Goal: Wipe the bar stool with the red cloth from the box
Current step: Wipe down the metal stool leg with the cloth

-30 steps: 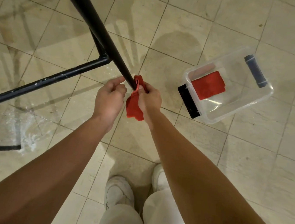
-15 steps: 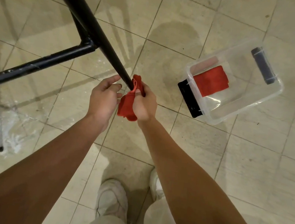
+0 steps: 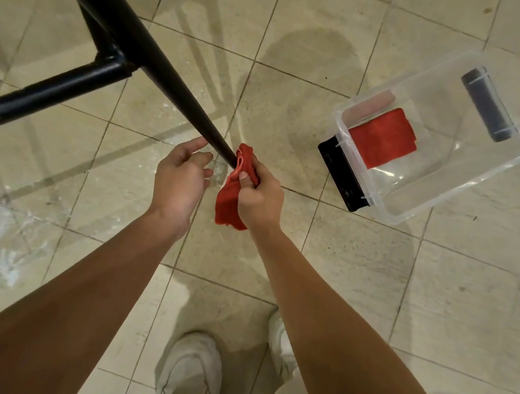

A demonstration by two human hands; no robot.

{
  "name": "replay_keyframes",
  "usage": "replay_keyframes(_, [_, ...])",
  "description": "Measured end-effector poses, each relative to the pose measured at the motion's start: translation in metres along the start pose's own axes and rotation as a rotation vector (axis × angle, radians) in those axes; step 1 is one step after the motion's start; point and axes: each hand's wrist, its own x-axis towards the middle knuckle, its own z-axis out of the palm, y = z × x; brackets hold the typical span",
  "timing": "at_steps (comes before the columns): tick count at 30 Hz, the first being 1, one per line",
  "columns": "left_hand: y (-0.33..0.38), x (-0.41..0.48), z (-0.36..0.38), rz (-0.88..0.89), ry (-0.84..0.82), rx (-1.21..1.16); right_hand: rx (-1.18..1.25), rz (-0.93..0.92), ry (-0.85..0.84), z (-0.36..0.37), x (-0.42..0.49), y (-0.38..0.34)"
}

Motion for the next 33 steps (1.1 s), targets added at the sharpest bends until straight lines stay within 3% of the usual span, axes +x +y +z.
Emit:
replay_keyframes(5, [-0.007,-0.001,0.002,0.005,-0.026,0.022,-0.062,0.112,0.003,0.003,0.009,-0.008])
replay_keyframes(10, [-0.005,-0.003,0.000,0.012,-0.015,0.017,0.092,-0.132,-0.098,-0.012,0.002,-0.032])
replay_keyframes(15, [-0.002,-0.006,0.001,-0.004,-0.002,0.030,-0.461,-0.106,-0.393,-0.009,0.044,-0.059])
replay_keyframes(18, [0.001,-0.007,0.000,-0.001,0.033,0.022,-0.685,-0.329,-0.550,-0.012,0.053,-0.076])
replay_keyframes(21, [0.002,-0.007,-0.001,0.017,0.047,0.024,-0.622,-0.595,-0.432,-0.011,0.050,-0.070])
replay_keyframes(23, [0.002,-0.006,0.000,0.027,0.044,0.044,-0.690,-0.529,-0.396,-0.007,0.057,-0.054])
replay_keyframes(25, [-0.002,-0.007,0.001,0.012,0.033,0.052,-0.638,-0.260,-0.418,-0.006,0.057,-0.044])
replay_keyframes(27, [-0.006,-0.010,0.001,0.001,0.006,0.073,-0.365,-0.053,-0.380,-0.009,0.048,-0.040])
replay_keyframes(33, [-0.010,-0.020,0.009,-0.015,-0.198,0.197,0.293,0.163,-0.176,-0.016,0.001,-0.021])
